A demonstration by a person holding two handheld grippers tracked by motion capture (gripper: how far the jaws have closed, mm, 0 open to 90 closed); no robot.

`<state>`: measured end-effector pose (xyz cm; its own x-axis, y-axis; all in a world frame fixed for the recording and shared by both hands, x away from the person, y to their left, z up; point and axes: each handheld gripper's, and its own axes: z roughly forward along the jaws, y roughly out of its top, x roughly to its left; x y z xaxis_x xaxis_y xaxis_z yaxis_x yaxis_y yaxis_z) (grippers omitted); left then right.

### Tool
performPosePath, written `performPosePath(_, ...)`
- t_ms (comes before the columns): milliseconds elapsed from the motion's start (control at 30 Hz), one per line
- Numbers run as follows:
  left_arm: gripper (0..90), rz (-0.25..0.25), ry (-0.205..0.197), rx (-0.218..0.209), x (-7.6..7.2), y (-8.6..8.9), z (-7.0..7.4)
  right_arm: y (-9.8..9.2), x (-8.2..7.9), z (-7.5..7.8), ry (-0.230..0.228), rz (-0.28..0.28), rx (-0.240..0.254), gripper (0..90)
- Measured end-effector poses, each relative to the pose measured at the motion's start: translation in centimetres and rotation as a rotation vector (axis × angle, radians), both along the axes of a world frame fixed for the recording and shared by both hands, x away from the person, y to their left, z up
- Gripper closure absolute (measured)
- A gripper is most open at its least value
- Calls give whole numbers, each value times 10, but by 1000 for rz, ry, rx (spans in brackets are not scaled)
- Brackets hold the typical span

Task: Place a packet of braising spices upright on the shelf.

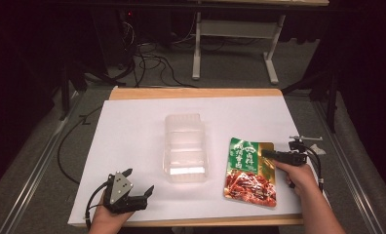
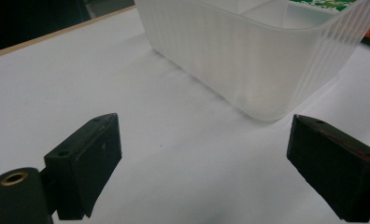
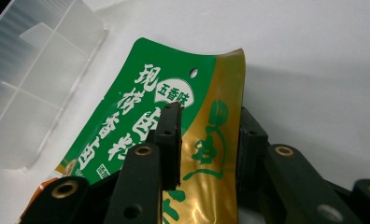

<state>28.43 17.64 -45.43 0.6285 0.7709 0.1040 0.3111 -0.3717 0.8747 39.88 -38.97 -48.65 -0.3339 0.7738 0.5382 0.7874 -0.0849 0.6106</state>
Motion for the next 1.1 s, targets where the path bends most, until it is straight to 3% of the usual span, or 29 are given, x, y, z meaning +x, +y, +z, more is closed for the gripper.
performPosePath(233,107,-2,-1,2,0,0,0,5,-1,2,-18,-1,-56,753)
performPosePath(500,108,-4,-4,6,0,0,1,15,-6,6,-75,14,-182,757)
performPosePath(633,109,-6,-4,8,0,0,1,19,-7,6,-98,2,-230,817)
performPosePath(800,110,-3,-6,6,-1,1,1,19,-8,6,-99,-2,-236,899)
performPosePath(1100,111,-3,-10,3,-1,1,2,20,-13,17,-155,7,-225,900)
